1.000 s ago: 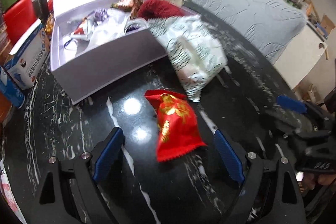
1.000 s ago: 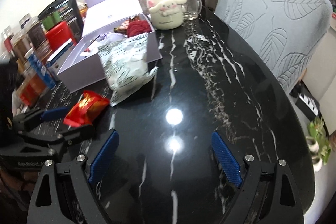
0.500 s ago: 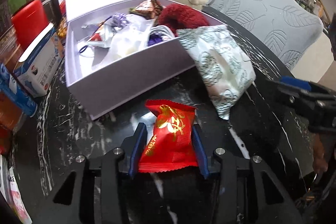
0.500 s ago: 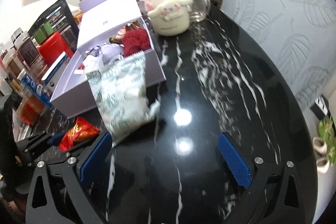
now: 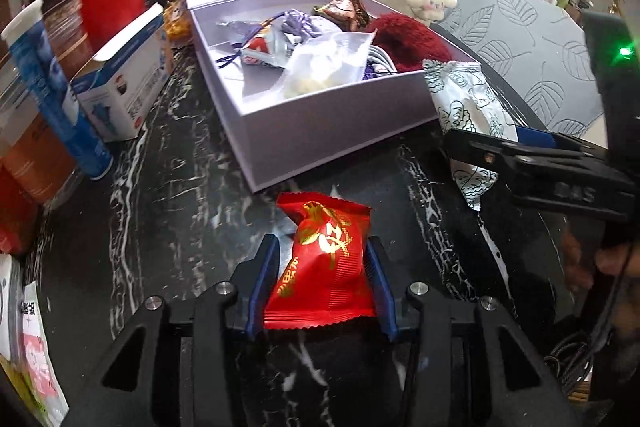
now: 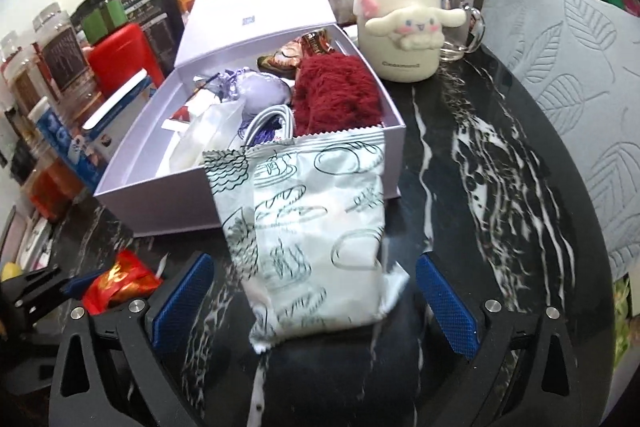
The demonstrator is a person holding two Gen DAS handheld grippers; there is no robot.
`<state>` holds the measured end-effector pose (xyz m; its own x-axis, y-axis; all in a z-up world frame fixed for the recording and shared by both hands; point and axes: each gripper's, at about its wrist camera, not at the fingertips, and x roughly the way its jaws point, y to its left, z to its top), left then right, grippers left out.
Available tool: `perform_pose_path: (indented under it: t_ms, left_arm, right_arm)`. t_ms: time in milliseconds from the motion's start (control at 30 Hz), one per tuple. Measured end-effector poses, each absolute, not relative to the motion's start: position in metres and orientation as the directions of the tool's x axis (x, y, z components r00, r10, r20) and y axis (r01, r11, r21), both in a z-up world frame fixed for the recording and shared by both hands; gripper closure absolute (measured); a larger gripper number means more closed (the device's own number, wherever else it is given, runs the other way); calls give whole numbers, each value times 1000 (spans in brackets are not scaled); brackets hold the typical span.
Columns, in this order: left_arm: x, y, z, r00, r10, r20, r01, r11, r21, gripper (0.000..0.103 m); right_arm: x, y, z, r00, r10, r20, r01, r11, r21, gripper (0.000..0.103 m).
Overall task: Organize soft objects
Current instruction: 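Grasp the red snack packet with the left tool while the right tool grasps the printed pouch, then lift the red packet with the left tool while the right tool lifts the printed pouch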
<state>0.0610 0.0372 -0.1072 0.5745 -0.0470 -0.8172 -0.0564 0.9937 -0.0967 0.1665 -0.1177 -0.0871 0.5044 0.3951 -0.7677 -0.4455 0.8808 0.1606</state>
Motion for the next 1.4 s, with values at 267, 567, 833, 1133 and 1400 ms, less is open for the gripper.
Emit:
perform_pose_path:
  t_ms: [267,567,833,1133,1400]
  left_arm:
    - [55,53,-105,574,-49,-818,-77,991,-113,59]
    - [43,57,-102,595,-43,-802,-88,989,-119,59]
    - [31,57,-103,609,-68,-790,-75,987,-142,59]
    - [39,56,-110,602,-88,-793,-39,990,-139,59]
    - [44,54,-111,621,-72,-780,-32,993,-117,66]
  right_arm:
    - [176,-102,-103,480,367,-797,-450,883,136,0]
    - [164,-103,-98,541,331,-773,-446,892,70,35]
    - [141,-115,-94,514,356,-780,-426,895,128,38]
    - [95,-137,-86,477,378,-793,-410,894,180,38]
    - [62,-145,-86,441,387,-810,-426,884,191,37]
